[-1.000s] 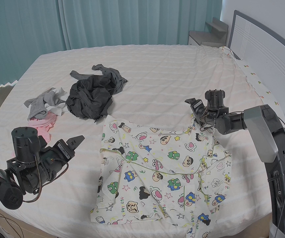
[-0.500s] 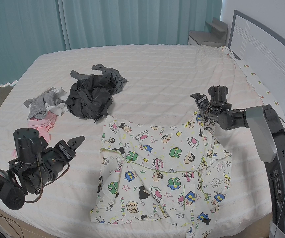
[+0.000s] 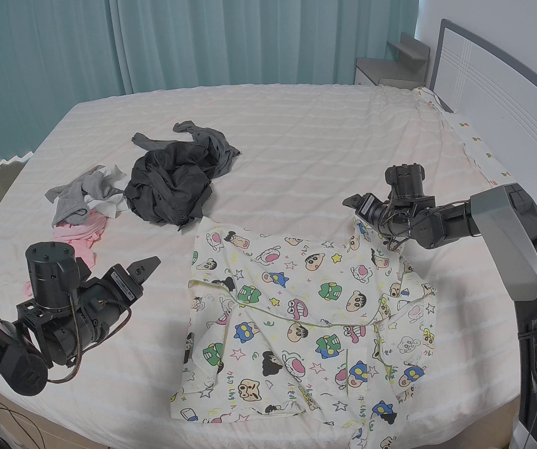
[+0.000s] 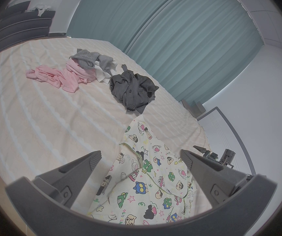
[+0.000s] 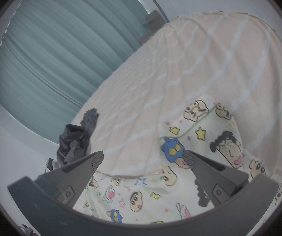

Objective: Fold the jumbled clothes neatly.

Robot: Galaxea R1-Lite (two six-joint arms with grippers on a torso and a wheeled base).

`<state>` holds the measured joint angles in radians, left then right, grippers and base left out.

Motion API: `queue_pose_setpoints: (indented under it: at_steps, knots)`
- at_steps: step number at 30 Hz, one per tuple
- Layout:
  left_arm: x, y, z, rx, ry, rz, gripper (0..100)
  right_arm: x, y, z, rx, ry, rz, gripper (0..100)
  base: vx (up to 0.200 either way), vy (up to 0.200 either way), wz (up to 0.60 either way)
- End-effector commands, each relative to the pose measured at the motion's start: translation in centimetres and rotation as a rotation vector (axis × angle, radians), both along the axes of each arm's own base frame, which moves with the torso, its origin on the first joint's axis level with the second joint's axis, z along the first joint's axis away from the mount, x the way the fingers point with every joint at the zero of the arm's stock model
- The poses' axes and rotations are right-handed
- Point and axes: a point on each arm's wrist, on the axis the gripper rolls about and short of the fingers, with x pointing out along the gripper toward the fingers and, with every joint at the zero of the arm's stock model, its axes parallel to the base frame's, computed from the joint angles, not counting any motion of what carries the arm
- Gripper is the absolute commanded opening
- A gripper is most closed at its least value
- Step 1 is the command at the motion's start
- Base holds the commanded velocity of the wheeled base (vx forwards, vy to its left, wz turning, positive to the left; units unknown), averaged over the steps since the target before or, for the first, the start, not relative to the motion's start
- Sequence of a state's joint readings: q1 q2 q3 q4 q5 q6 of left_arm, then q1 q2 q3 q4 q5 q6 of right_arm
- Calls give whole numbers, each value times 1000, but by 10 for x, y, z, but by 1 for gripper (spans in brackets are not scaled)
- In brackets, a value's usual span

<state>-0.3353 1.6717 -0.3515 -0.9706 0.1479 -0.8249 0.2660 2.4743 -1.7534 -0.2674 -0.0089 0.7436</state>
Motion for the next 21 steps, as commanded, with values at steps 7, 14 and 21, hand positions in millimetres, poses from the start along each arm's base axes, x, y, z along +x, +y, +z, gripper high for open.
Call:
queue_pose_setpoints:
  at_steps: [7, 14, 21]
  knots:
    - [0, 0, 0, 1, -2, 1, 100, -19, 2, 18, 44, -132, -20, 100, 0, 0, 0]
    - [-5, -1, 0, 13, -6, -4, 100, -66, -70, 15, -2, 3, -67, 100, 0, 0, 0]
    - [-10, -7, -2, 17, -4, -34, 100, -152, -165, 0, -46, 138, 93, 100, 0, 0, 0]
